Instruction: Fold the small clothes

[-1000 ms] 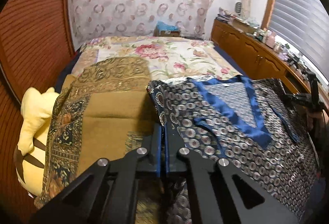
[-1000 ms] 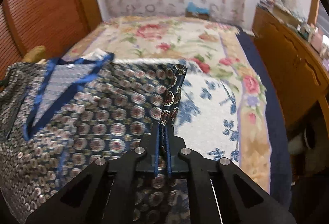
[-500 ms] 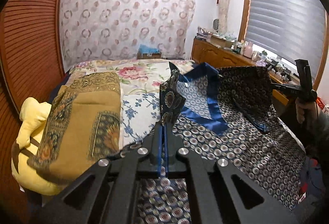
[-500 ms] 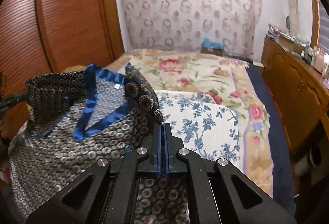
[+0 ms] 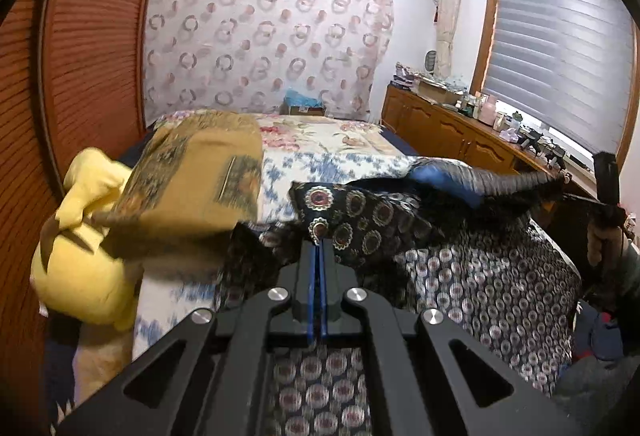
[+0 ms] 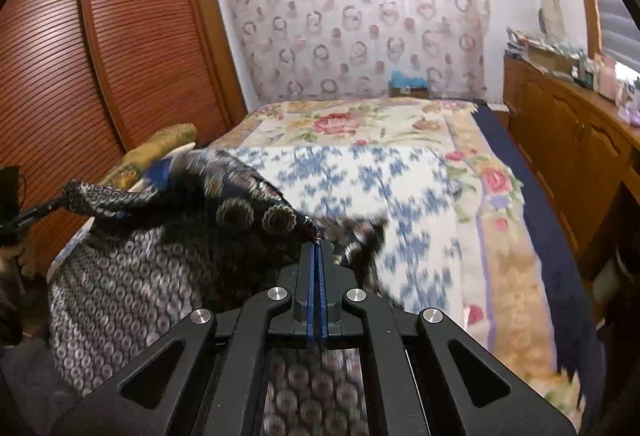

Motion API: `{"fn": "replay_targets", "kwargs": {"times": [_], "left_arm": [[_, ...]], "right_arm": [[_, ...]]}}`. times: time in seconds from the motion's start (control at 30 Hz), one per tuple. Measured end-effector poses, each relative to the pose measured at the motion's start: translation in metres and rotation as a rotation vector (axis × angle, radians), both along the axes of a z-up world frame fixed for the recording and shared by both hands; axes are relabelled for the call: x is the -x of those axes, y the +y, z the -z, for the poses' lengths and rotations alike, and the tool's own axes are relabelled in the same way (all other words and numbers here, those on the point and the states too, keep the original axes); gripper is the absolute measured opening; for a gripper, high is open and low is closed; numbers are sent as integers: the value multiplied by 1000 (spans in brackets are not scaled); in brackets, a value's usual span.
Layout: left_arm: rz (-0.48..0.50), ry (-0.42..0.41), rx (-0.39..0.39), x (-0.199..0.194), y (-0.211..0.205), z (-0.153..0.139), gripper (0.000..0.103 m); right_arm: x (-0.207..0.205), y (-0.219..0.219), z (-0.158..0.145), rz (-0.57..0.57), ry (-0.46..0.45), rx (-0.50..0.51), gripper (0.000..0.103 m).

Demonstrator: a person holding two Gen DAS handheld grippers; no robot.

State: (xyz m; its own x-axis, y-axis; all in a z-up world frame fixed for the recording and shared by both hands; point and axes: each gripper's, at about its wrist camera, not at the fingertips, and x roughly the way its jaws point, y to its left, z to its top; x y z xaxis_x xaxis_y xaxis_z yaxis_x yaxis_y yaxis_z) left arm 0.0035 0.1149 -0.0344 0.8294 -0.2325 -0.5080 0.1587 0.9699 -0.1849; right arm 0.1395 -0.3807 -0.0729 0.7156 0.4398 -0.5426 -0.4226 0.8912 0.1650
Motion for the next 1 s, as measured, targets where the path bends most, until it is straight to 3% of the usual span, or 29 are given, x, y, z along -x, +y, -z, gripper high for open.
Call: {"fn": "replay_targets", "kwargs": {"times": [0.23,0.6,0.83,0.93,1.0], "left_arm": [[-49,35,3,30,11,7,0],[-42,80,-44,42,18,11,1],[-46,39,-73,43,23,-8,10],[-58,50,-89,34,27,-11,18],[-71,67,-105,22,29,-10,23]], "right_arm": [[40,-20,13,30,44,26,0],[52,-31,36,67,128,103,0],[41,-35,14,125,64,130,16],[30,-30,10,139,48,151,36],[22,-25,10,130,46,147,41]]}}
